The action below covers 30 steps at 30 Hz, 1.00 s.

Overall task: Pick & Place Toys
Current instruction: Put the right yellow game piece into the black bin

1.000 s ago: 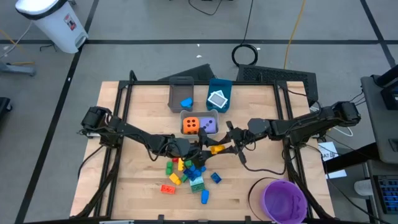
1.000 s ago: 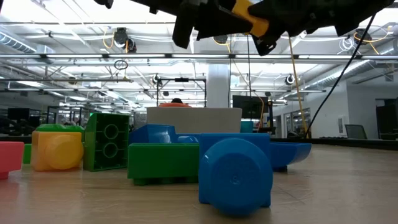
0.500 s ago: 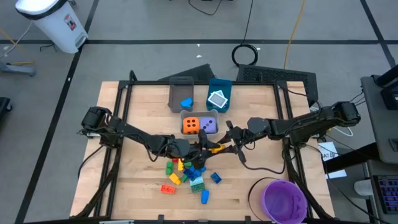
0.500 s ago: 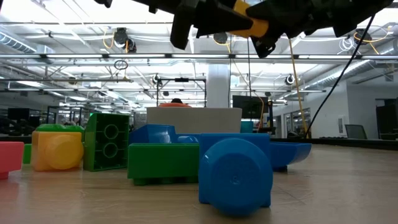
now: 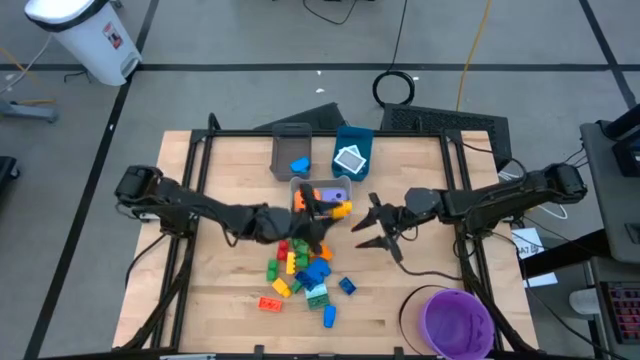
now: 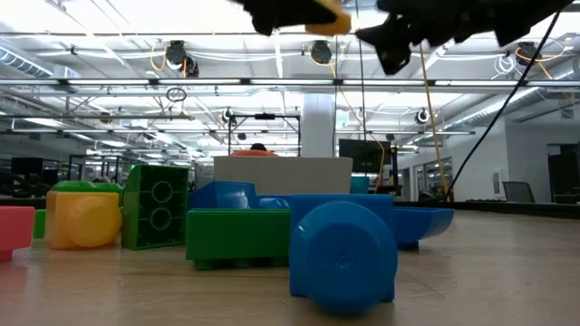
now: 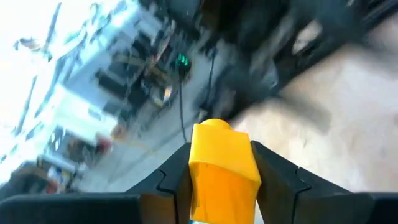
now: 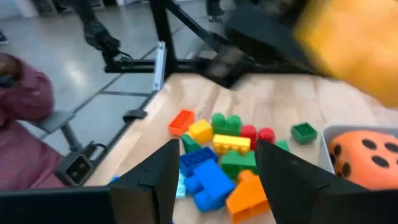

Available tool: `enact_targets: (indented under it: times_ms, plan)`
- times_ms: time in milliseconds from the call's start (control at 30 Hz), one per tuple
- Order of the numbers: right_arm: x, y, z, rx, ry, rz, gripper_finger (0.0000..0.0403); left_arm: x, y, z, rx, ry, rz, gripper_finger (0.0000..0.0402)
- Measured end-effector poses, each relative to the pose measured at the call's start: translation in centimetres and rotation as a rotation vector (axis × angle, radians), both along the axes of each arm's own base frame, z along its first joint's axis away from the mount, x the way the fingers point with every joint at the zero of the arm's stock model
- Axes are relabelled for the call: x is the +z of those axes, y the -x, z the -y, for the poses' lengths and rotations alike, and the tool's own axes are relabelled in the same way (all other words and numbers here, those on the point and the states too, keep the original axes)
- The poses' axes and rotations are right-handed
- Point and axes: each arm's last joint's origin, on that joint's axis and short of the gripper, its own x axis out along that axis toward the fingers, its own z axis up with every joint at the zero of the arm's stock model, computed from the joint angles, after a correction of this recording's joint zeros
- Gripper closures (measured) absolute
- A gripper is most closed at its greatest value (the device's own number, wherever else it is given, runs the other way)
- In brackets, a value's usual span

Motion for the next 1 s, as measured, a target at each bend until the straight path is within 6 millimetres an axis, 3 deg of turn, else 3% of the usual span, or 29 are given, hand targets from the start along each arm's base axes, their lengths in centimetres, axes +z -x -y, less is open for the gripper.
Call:
enact_targets:
  times_ms: [233,467,700,867,1000]
  plan:
    - [0.3,1.3,0.1,-0.002,0.008,0.028,0.0208,-0.3,4.3,-5.2,0.193,0.166,0.121,0.0271]
    - [0.2,1.4,0.1,-0.005,0.028,0.035,0.0213,-2.6,8.1,-10.6,0.472,0.337,0.291,0.0272]
    - [0.3,1.3,0.3,-0.061,0.039,0.046,0.0212,-5.9,9.3,-14.7,0.580,0.525,0.312,0.0254]
    - [0.3,1.3,0.3,-0.058,0.038,0.045,0.0215,-7.1,9.1,-16.0,0.546,0.674,0.297,0.0250]
    - [0.3,1.3,0.3,-0.058,0.038,0.045,0.0213,-7.8,9.1,-16.6,0.587,0.743,0.326,0.0217]
